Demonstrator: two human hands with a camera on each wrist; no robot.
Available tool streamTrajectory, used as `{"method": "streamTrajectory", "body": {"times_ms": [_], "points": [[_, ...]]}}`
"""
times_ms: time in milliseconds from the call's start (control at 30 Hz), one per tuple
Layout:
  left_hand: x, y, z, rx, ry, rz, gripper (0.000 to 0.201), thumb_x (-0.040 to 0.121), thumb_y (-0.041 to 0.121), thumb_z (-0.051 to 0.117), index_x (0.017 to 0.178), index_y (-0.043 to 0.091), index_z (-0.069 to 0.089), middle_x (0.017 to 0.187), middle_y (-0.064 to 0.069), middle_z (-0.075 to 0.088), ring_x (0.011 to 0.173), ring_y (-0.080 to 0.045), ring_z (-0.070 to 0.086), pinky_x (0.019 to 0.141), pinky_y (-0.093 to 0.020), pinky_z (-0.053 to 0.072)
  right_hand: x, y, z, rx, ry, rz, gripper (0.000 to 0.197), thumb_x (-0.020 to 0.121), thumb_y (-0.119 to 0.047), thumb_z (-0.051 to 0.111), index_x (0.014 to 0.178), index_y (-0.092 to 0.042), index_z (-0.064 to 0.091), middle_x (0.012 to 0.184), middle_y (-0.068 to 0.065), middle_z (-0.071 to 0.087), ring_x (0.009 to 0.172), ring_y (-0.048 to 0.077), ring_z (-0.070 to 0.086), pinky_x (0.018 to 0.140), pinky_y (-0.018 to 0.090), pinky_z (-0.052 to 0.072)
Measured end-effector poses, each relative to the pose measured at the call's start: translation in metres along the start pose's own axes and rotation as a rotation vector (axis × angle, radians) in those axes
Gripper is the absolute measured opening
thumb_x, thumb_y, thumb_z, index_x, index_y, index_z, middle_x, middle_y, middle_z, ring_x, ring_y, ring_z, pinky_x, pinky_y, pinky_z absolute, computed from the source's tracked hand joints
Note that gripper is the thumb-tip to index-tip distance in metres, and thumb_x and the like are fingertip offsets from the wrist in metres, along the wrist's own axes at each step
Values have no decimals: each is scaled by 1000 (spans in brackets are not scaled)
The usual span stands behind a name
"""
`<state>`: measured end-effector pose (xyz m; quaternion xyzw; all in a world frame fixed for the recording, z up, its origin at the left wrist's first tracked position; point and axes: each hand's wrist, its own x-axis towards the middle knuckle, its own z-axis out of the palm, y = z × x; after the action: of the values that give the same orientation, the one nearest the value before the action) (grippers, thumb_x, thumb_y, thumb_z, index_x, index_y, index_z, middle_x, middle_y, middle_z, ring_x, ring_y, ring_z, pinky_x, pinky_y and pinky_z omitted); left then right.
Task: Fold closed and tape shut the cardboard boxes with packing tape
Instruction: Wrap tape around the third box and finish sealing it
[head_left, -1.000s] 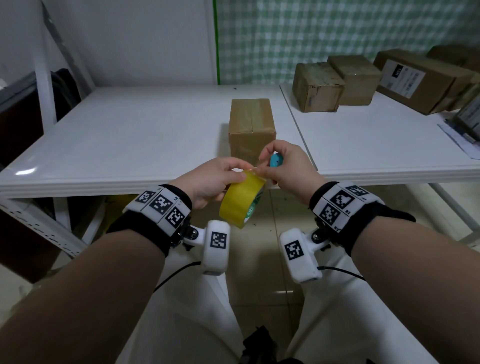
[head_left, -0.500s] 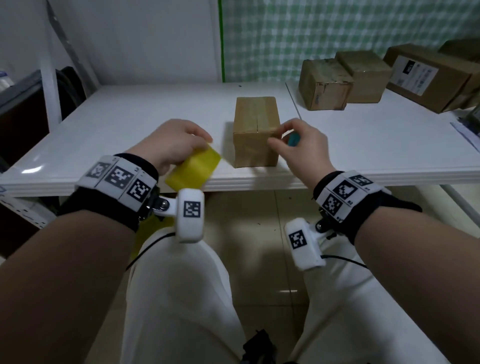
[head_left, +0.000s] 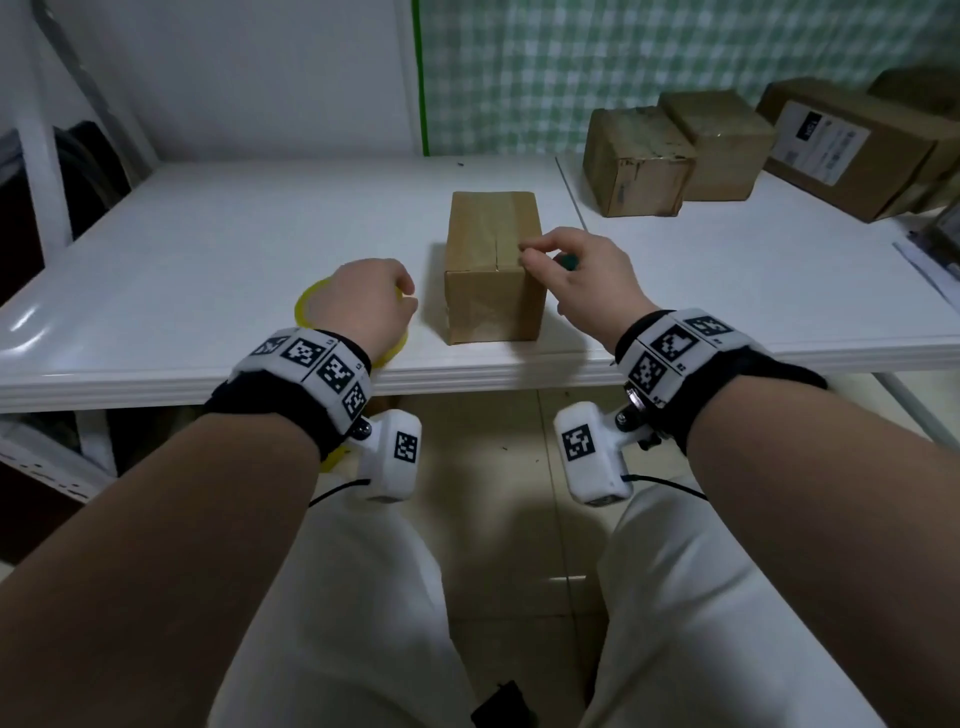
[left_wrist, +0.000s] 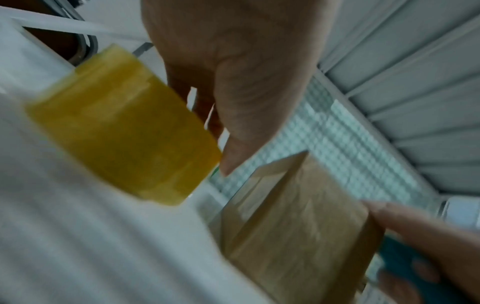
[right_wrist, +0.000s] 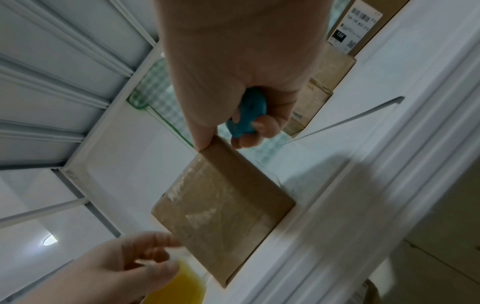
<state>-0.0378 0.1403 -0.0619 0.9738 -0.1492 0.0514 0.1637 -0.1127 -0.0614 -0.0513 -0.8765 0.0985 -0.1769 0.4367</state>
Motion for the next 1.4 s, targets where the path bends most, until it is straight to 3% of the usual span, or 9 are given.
{"method": "streamTrajectory", "body": {"times_ms": [133,233,333,467,933,1000,1167,1267,1400], "points": [[4,9,-21,-175,-66,89,67,75,20,71,134,33,45,134,-9,36,128,-28,33,106,-40,35,2,4,0,118,-43,12,20,93,-31,56,106,-19,66,82,-17,55,64,7,49,58,21,45],[6,26,-29,-310,-257,226,88,68,39,81,143,34,34,144,-3,29,132,-19,31,108,-29,26,2,7,0,206,-67,38,16,93,-28,57,103,-18,65,80,-12,56,61,11,48,41,12,36],[11,38,-13,-300,-166,248,77,75,57,66,142,29,41,150,1,29,137,-15,28,107,-23,18,3,8,1,254,-80,46,10,92,-27,58,98,-21,64,77,-6,55,59,13,48,42,12,36],[12,36,6,-320,1,252,72,74,59,66,137,30,48,152,3,32,138,-15,30,113,-27,18,3,10,1,312,-98,49,6,93,-25,58,96,-22,63,78,-2,54,58,13,48,44,13,36],[6,33,10,78,96,328,100,54,58,81,139,28,37,149,6,37,132,-26,30,103,-44,30,1,11,5,372,-96,36,4,94,-25,56,93,-25,60,81,-3,53,63,12,48,44,13,37],[7,33,3,165,68,370,99,54,65,76,137,26,38,143,3,45,128,-27,34,100,-44,33,1,10,3,354,-97,32,6,94,-24,56,97,-21,61,80,-4,53,61,11,47,43,13,37],[10,51,-11,183,80,310,84,64,86,32,110,21,59,105,-2,63,108,-27,42,83,-39,34,1,9,3,321,-102,21,13,94,-23,56,103,-16,62,81,-8,54,61,9,47,42,12,36],[8,61,2,159,180,276,73,71,83,33,94,17,53,99,-4,61,100,-28,44,78,-39,31,1,10,2,334,-104,25,12,95,-23,55,102,-16,62,82,-6,55,61,10,48,42,12,36],[5,61,19,251,242,265,79,68,81,45,107,12,53,109,-6,59,105,-30,45,93,-44,30,1,14,1,352,-120,18,12,95,-23,55,103,-17,61,79,-2,53,59,10,47,43,13,37]]}}
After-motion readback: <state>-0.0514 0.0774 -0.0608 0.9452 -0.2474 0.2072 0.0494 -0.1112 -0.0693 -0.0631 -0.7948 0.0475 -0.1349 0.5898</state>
